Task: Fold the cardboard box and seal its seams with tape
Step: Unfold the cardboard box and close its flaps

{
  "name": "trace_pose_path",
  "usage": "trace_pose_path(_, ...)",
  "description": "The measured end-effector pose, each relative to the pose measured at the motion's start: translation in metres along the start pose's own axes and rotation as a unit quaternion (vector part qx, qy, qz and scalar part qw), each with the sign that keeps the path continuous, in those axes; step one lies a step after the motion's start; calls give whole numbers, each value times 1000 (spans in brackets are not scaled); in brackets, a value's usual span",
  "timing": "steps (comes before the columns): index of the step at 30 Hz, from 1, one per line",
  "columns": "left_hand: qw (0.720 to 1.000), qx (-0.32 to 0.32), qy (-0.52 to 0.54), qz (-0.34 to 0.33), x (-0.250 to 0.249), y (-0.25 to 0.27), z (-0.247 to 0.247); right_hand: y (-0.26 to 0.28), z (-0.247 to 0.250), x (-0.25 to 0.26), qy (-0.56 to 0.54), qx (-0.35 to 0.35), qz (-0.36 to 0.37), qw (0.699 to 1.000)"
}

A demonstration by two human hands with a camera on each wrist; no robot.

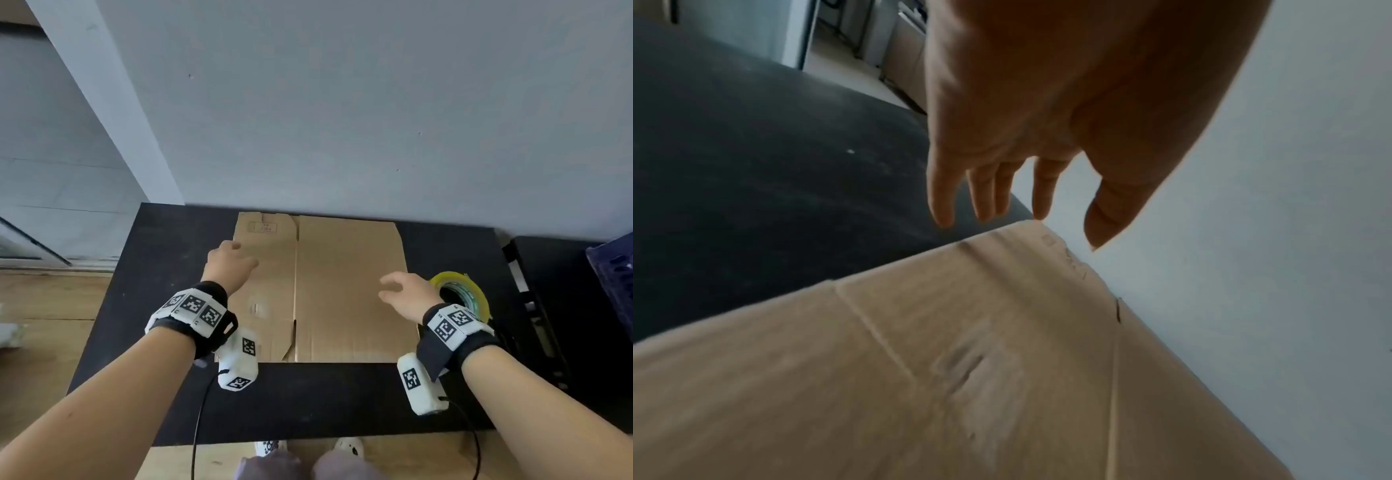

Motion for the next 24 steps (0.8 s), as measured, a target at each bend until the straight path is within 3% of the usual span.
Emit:
trace_pose_path(11,997,-38,12,59,35,12,5,0,-24,-38,-59,29,-95,993)
trace_pose_path(18,996,-70,24,52,27,27,4,-1,-20,-45,-173,16,-78,982)
trace_pose_path(24,996,-76,42,31,2,47,7,4,17,-55,-184,-35,-41,981)
Point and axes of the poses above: each hand's wrist, its own y-axis away from the middle knuckle, its own z-axis out of the back of the hand, x = y × z, the point moved 4 cm from there along -y, towards the middle knuckle, and after that the axes turned 12 degrees about y, right-handed, at the moved point
